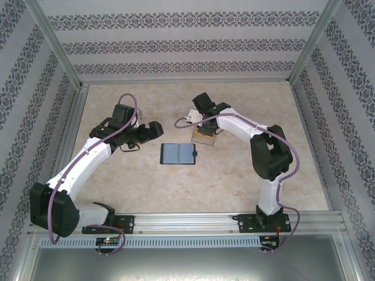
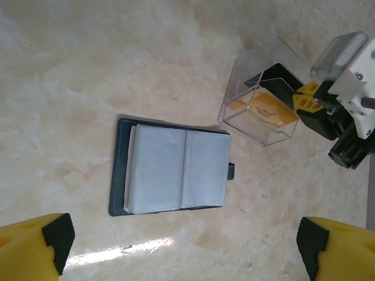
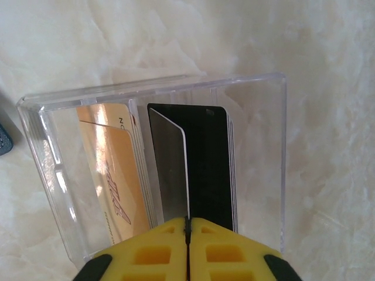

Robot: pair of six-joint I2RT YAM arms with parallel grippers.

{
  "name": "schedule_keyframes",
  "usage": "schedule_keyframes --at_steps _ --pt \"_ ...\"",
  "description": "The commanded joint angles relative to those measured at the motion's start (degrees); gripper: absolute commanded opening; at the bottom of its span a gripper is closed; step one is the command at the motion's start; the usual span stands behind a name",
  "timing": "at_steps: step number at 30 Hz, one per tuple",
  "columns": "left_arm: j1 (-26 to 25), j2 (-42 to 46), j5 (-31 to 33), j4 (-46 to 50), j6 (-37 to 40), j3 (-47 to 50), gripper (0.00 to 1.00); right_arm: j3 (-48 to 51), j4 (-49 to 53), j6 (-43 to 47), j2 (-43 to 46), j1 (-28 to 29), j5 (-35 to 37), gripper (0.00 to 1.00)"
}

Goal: Take the credit cards out of the card holder

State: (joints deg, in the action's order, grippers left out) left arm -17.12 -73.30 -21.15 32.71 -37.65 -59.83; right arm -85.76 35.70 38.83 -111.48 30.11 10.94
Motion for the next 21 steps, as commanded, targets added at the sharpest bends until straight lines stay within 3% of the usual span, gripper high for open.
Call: schedule_keyframes --at_steps 1,9,12,21 --pt "0.64 -0.06 -0.33 1.38 0.76 0.44 0.99 -0.72 -0.78 -1.18 -1.01 -0.40 0.85 0.15" --pt "0.63 -0.14 -0.74 0.94 0.56 0.91 0.99 -0.74 -2.02 -1.63 -1.32 -0.49 4.12 0.18" --pt "0.67 -0.09 -0.87 0.95 0.56 0.87 0.99 -0.68 -3.11 -1.69 -1.65 -0.62 6.61 0.25" --pt "0.76 0.31 -1.13 0.84 0.49 1.34 0.99 -1.43 -3.83 -3.76 -1.31 -1.01 9.16 0.28"
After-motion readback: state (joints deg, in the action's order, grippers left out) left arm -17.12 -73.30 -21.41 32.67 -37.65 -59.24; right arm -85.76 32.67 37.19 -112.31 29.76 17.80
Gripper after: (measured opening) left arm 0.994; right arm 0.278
